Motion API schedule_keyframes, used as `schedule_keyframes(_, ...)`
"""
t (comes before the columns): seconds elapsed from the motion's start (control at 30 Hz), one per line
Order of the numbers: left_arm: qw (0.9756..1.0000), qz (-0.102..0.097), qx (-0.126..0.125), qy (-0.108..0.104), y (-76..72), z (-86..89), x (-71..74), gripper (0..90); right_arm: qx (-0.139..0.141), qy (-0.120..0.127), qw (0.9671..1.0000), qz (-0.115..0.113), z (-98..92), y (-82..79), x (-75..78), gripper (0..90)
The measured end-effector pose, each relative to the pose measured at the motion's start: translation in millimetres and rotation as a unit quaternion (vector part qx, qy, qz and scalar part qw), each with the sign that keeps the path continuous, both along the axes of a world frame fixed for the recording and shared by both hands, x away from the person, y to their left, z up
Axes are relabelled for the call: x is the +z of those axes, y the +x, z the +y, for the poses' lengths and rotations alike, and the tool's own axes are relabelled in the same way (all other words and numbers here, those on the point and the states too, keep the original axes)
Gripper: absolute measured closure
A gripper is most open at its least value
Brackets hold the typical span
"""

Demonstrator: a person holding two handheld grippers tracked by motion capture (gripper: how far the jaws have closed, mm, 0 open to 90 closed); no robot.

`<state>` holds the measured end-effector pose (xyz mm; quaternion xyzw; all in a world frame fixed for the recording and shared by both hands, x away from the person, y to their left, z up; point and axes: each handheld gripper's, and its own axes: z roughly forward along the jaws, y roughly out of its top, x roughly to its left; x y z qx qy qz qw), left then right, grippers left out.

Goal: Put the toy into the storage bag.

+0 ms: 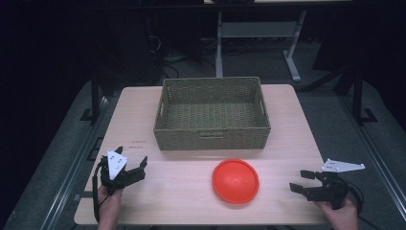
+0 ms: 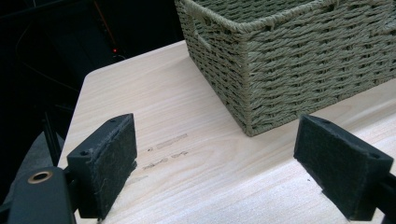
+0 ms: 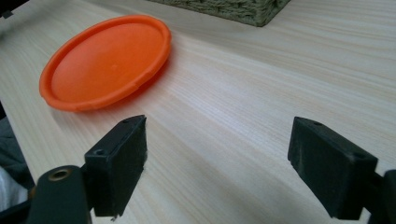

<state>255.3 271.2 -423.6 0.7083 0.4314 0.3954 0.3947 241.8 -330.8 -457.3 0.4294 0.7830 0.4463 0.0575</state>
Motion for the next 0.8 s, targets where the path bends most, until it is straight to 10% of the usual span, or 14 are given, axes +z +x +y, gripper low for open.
schedule_keyframes(0.8, 0.9999, -0.002, -0.010, 0.004, -3.7, -2.6, -0.3, 12.7, 0.081, -0.012, 0.9967, -0.004, 55.2, 17.2, 32.4, 17.4)
